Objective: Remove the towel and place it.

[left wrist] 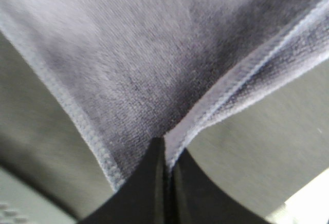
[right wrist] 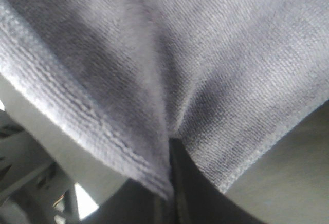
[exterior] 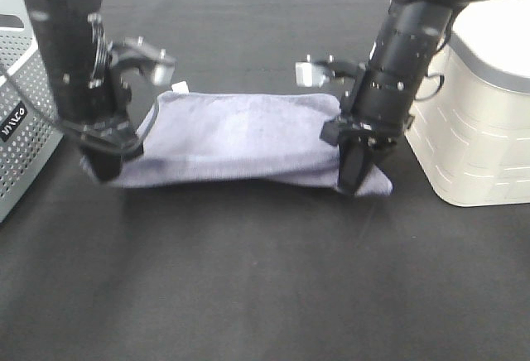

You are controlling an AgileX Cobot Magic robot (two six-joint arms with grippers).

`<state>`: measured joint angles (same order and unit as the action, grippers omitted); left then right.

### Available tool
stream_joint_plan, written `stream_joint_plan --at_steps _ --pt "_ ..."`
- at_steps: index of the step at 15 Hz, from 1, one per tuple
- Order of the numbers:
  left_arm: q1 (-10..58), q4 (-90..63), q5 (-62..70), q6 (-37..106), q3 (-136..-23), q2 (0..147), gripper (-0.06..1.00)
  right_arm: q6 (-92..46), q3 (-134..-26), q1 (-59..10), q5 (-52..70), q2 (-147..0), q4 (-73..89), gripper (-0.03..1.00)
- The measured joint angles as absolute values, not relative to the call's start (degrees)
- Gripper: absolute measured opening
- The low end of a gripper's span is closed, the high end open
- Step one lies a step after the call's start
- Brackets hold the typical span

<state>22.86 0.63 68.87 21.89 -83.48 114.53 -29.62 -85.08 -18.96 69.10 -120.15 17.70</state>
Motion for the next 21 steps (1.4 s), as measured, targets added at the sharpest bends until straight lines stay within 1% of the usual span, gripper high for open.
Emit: stream_joint_plan --at_steps 3,5,8,11,14,15,20,21 --pt "23.3 -1.1 68.8 22.0 -79.5 114.3 0.0 -29.6 -81.3 -19.0 69.1 -120.1 19.9 0.02" --pt "23.3 -1.0 68.9 22.1 -78.6 114.3 0.0 -29.6 -78.4 -19.0 69.0 -120.1 20.2 0.09" --pt "23.3 -0.9 68.9 22.6 -78.4 114.2 0.0 -29.6 -75.5 -19.0 69.0 -120.1 21.2 0.24" --pt "23.3 -0.5 69.0 23.9 -78.4 114.2 0.0 -28.8 -73.5 -19.0 69.0 -120.1 23.1 0.45" --pt "23.3 -0.3 69.0 25.1 -78.3 114.2 0.0 -23.5 -73.3 -19.0 69.1 -119.6 23.3 0.67" --pt "23.3 -0.3 69.0 25.2 -78.3 114.2 0.0 -22.6 -73.3 -19.0 69.1 -118.7 23.3 0.71" --pt "23.3 -0.4 69.0 25.3 -73.3 114.2 0.0 -20.5 -73.3 -19.0 69.2 -112.8 23.7 0.74" --pt "23.3 -0.5 69.0 25.0 -72.7 114.2 0.04 -19.7 -73.3 -19.0 69.2 -112.1 23.8 0.74"
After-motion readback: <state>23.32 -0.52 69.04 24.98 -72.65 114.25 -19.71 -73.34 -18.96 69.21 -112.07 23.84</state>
